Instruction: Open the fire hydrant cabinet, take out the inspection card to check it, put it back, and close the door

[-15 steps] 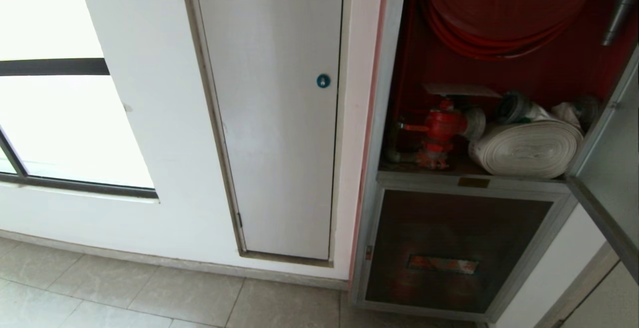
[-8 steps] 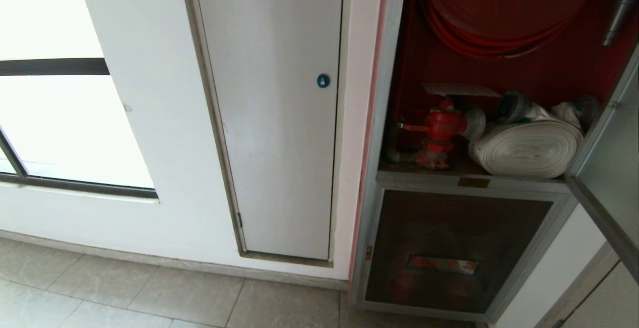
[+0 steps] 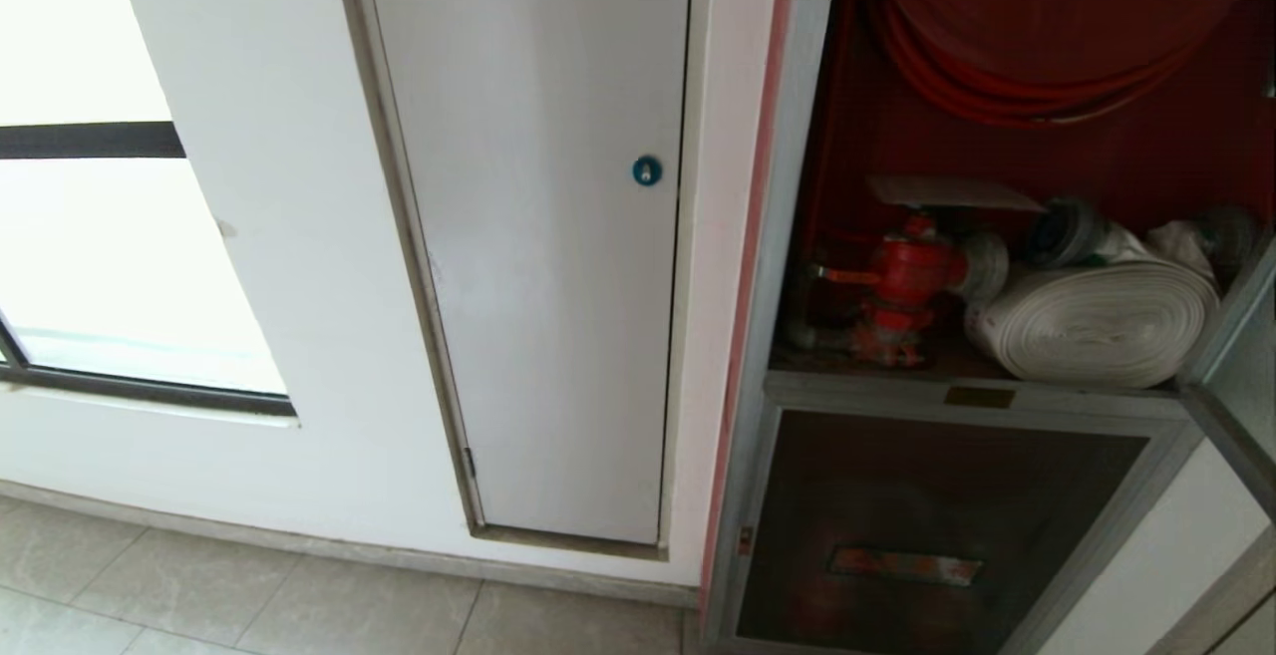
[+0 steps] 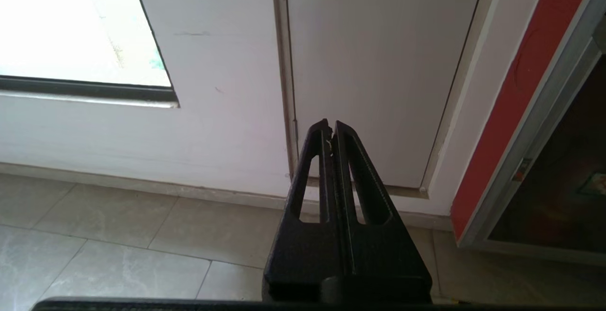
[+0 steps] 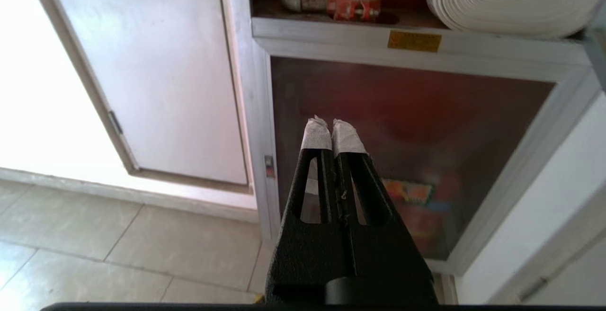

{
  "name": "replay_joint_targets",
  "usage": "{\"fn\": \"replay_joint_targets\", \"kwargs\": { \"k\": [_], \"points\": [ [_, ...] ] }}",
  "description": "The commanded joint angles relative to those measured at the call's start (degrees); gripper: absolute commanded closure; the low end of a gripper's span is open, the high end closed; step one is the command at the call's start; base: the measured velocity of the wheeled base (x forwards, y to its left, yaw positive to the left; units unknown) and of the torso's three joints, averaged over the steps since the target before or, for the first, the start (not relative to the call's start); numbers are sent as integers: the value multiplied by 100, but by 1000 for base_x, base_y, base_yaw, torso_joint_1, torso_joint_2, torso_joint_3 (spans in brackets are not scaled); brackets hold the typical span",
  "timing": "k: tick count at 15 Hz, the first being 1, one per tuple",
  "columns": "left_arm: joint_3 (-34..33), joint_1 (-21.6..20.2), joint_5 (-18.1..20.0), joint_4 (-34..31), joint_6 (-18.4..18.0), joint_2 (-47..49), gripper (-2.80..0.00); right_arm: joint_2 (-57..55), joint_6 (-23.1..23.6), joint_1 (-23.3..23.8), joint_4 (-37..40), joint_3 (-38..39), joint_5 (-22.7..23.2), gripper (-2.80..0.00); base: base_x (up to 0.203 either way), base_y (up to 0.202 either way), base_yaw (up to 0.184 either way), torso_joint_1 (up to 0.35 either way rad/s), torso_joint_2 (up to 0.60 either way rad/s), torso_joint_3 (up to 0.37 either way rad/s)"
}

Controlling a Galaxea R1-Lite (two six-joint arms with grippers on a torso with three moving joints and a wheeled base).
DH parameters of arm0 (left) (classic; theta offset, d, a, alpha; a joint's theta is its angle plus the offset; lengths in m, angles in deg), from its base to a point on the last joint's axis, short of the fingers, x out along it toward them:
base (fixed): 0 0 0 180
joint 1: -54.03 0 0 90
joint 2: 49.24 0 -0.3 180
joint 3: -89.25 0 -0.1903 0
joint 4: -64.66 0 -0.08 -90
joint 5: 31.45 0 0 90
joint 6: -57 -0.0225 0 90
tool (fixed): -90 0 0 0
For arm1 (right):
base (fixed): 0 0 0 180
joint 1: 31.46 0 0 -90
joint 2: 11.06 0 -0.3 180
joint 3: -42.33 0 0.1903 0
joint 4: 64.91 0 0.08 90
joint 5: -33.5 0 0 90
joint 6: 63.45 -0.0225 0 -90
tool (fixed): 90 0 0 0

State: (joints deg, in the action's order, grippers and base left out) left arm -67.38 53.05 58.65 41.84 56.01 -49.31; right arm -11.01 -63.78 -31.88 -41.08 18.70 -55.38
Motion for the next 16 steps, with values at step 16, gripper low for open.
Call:
{"fn": "replay_joint_targets", "kwargs": {
  "k": [16],
  "points": [
    [-26,-7,-1,-2,1,7,0,4,-2,-2,-2,0,2,0,195,0,-1,3,3,2]
  ]
}}
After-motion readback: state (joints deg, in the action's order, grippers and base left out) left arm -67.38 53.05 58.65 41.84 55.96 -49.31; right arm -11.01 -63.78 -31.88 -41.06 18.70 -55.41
